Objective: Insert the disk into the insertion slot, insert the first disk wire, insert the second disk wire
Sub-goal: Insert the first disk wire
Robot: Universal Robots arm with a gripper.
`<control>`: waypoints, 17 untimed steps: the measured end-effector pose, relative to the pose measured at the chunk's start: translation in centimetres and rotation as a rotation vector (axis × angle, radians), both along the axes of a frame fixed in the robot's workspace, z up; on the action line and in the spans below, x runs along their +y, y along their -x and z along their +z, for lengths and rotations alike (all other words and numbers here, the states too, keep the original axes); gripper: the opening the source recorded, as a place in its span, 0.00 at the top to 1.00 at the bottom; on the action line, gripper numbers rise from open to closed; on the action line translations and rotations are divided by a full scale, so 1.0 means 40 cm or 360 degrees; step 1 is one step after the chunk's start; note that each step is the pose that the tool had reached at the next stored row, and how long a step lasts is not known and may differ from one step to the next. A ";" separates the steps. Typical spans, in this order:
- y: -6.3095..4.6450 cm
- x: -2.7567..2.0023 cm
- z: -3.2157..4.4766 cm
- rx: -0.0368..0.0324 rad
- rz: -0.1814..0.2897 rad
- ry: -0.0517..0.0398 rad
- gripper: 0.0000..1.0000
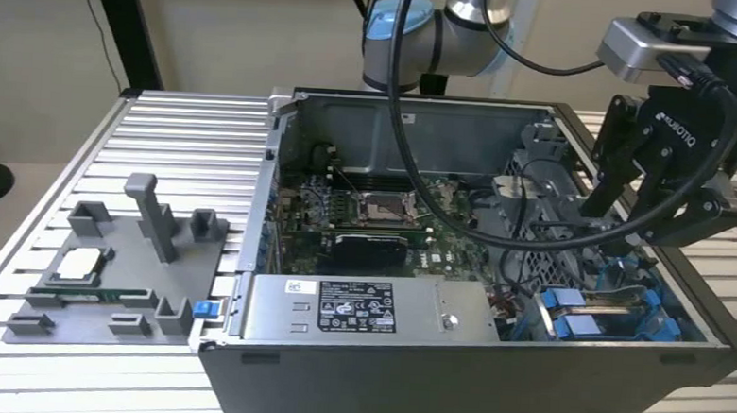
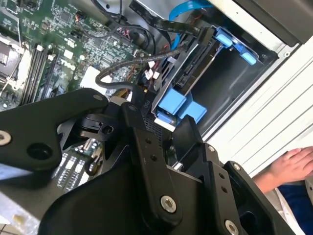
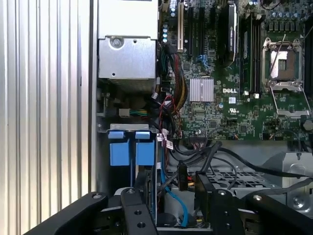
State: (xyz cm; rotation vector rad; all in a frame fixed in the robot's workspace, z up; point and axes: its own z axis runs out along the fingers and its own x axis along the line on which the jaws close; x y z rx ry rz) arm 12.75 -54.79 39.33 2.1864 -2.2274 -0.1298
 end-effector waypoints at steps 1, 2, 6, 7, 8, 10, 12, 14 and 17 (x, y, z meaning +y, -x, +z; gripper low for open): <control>0.000 0.000 -0.001 0.0001 0.0000 -0.0013 0.00; 0.000 0.000 -0.002 0.0001 -0.0001 -0.0019 0.00; 0.000 0.000 -0.012 0.0002 -0.0008 -0.0021 0.00; 0.002 0.000 -0.014 0.0002 -0.0010 -0.0021 0.00; 0.005 0.000 -0.017 0.0002 -0.0011 -0.0023 0.00; 0.011 0.000 -0.021 0.0002 -0.0015 -0.0026 0.00; 0.013 -0.001 -0.023 0.0003 -0.0017 -0.0034 0.00; 0.013 0.000 -0.024 0.0003 -0.0017 -0.0056 0.00; 0.013 -0.001 -0.024 0.0003 -0.0018 -0.0087 0.00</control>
